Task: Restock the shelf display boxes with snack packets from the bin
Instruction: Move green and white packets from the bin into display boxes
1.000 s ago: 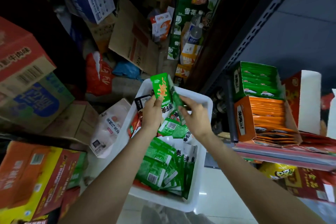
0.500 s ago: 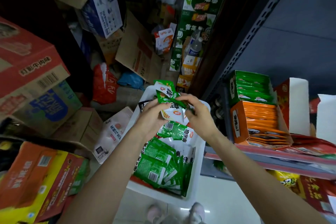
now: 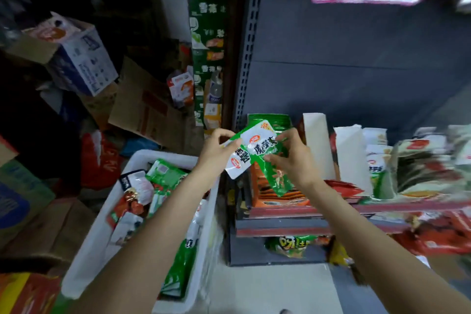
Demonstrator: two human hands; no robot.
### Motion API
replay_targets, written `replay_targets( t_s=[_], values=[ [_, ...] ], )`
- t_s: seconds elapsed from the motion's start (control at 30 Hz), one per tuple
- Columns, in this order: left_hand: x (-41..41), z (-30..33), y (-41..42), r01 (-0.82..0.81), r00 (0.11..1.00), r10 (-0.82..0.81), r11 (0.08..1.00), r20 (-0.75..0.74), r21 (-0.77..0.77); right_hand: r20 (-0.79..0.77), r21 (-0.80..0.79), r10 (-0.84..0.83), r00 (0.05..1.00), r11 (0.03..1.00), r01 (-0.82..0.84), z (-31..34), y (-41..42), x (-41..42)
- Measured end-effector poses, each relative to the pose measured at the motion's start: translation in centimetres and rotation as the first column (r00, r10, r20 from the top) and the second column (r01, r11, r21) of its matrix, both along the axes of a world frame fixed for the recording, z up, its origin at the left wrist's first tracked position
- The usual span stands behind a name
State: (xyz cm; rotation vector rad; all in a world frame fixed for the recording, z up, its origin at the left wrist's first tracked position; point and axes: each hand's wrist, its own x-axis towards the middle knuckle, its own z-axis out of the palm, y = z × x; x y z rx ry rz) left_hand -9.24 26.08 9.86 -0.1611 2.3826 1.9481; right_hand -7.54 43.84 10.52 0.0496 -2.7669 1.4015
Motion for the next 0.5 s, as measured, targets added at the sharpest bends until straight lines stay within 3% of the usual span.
replay_targets(
  t_s=[0.1, 0.23, 0.33, 0.5],
  values=[
    [-0.6, 0.7, 4.8, 0.124, 0.99, -0.13, 0.987, -0.049, -0.103, -0.022, 0.236, 0.103, 0.994, 0.967, -0.095, 1.7, 6.4, -0.4],
    [-0.9, 2.5, 12.3, 0.316, 0.942, -0.332, 0.929, -0.054, -0.191, -0.002, 0.506, 0.326, 0.945, 0.816, -0.28, 3.3, 13.5, -0.8],
    [-2.1, 2.8, 17.4, 0.407, 0.903, -0.429, 0.875, -0.029, -0.261, -0.125, 0.487, 0.352, 0.928, 0.836, -0.252, 3.2, 18.0, -1.1],
    [-3.4, 3.1, 24.5, 0.408, 0.893, -0.448, 0.847, -0.045, -0.341, -0.013, 0.438, 0.19, 0.982, 0.884, -0.165, 2.8, 25.5, -1.6]
  ],
)
